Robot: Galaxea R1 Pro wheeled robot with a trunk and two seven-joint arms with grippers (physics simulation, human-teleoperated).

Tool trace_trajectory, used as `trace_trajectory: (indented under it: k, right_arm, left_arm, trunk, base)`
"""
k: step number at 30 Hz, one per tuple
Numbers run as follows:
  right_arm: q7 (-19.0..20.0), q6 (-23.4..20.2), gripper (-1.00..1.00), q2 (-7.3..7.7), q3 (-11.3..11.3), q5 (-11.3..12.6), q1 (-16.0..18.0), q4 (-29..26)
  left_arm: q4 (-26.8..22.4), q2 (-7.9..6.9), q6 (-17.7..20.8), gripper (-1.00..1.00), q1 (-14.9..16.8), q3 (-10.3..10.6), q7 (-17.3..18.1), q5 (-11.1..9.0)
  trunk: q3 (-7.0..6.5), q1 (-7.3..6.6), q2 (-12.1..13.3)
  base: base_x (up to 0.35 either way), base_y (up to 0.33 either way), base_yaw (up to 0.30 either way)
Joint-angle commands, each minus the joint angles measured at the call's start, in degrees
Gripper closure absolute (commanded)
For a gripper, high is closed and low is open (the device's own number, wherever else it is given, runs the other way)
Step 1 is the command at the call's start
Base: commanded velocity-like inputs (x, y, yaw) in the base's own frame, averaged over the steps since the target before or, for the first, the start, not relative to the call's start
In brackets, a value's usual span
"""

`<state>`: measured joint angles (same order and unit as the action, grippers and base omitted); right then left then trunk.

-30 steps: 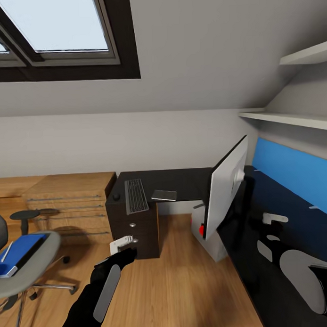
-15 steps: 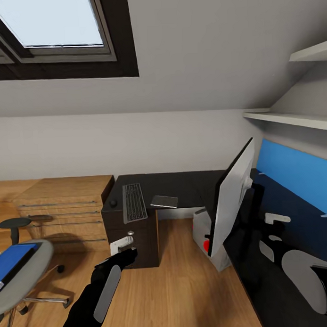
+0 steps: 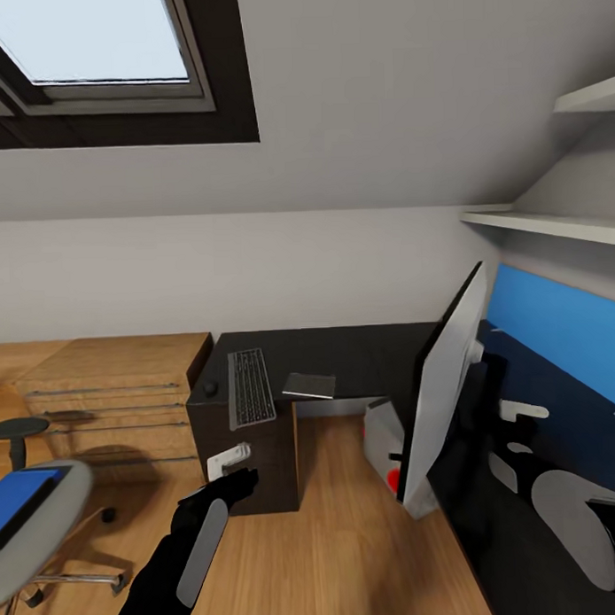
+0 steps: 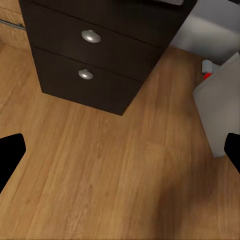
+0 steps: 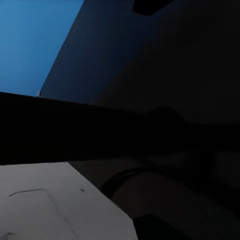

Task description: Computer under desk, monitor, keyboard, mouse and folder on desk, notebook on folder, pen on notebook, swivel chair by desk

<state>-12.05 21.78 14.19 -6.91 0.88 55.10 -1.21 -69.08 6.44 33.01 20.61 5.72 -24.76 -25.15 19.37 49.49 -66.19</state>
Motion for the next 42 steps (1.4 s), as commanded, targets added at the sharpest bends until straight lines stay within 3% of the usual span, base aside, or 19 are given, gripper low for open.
trace_trajectory:
  k: [1, 10, 42]
  right_arm:
    - [0.1, 0.28, -1.0, 0.01, -0.3, 0.09, 0.05, 0.07]
    - [0.1, 0.28, -1.0, 0.12, -0.3, 0.09, 0.04, 0.06]
    - [0.1, 0.35, -1.0, 0.66, -0.3, 0.09, 0.04, 0.05]
  left_arm:
    - [-0.07, -0.02, 0.09, -1.0, 0.04, 0.08, -0.55, -0.6]
    - [0.69, 0.05, 0.09, -1.0, 0.04, 0.08, -0.55, -0.6]
    - [1.22, 0.06, 0.03, -1.0, 0.04, 0.17, -0.55, -0.55]
  trunk:
    - [0.07, 0.02, -0.05]
    - [0.07, 0.02, -0.05]
    - [0.07, 0.02, -0.05]
  base:
    - [0.164, 0.0, 0.0]
    - [0.211, -0.049, 0.0]
    - [0.042, -0.007, 0.0]
